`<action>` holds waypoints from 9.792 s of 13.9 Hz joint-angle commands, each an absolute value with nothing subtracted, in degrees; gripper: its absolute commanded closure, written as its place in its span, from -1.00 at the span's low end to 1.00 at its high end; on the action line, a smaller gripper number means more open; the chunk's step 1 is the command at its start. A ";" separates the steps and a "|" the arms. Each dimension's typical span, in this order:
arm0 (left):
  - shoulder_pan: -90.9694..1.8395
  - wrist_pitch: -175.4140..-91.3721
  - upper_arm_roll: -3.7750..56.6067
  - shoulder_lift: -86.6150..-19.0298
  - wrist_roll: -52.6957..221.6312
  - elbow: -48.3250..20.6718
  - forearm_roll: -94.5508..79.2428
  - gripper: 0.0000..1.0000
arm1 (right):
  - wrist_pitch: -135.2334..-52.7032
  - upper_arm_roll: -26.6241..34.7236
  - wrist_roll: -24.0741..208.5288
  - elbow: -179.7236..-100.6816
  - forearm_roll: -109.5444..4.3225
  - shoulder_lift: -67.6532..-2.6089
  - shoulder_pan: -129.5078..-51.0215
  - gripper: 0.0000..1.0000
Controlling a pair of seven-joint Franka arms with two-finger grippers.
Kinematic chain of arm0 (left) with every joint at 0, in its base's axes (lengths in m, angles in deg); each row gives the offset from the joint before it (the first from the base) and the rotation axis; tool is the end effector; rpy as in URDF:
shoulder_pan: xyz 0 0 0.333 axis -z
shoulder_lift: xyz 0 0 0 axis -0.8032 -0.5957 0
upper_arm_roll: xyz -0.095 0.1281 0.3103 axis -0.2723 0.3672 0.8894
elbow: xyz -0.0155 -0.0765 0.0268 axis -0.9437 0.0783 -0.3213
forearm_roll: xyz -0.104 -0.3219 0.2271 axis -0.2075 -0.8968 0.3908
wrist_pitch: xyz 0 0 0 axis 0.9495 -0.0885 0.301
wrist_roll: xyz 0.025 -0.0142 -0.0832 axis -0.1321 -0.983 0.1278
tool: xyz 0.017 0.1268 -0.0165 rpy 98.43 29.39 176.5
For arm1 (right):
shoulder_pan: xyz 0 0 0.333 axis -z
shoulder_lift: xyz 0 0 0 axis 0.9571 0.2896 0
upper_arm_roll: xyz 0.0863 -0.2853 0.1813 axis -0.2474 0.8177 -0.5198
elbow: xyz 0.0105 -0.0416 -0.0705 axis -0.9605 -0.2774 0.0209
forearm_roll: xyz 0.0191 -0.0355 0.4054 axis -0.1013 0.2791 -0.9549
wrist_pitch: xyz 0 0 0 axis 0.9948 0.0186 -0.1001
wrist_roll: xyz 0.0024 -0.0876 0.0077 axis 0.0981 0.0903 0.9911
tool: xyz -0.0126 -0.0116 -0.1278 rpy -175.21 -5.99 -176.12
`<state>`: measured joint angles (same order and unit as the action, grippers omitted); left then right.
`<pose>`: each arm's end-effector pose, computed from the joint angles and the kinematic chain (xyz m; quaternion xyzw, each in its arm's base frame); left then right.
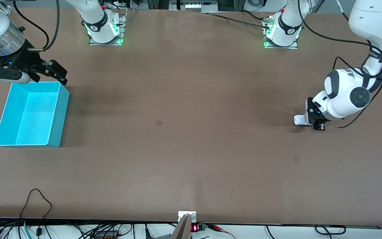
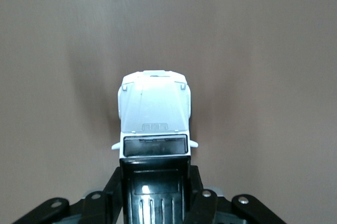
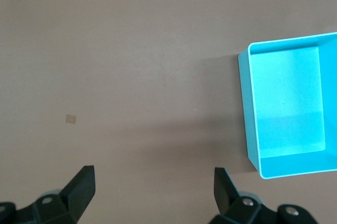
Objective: Wind and store white jeep toy
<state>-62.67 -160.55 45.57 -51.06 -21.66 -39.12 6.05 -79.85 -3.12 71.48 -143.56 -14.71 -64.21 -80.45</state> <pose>0.5627 0.1012 0.1850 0.6843 -0.7276 -0.0445 0.0181 0.5458 0.0853 0.6029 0.9975 -0.0572 0.0417 0.0009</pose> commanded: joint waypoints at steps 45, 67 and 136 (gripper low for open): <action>-72.25 -92.98 26.64 -47.77 20.32 -1.23 6.87 -1.00 | -71.69 -3.42 82.44 -133.11 -18.31 -58.42 -76.68 -1.00; -51.24 -108.61 45.27 -25.88 80.21 -11.42 1.43 -1.00 | -68.70 -2.89 83.77 -133.11 -18.31 -58.51 -75.28 -1.00; -51.51 -101.40 44.13 -24.65 79.07 -11.23 1.34 -1.00 | -110.89 -1.31 114.27 -166.87 -14.98 -55.09 -67.03 1.00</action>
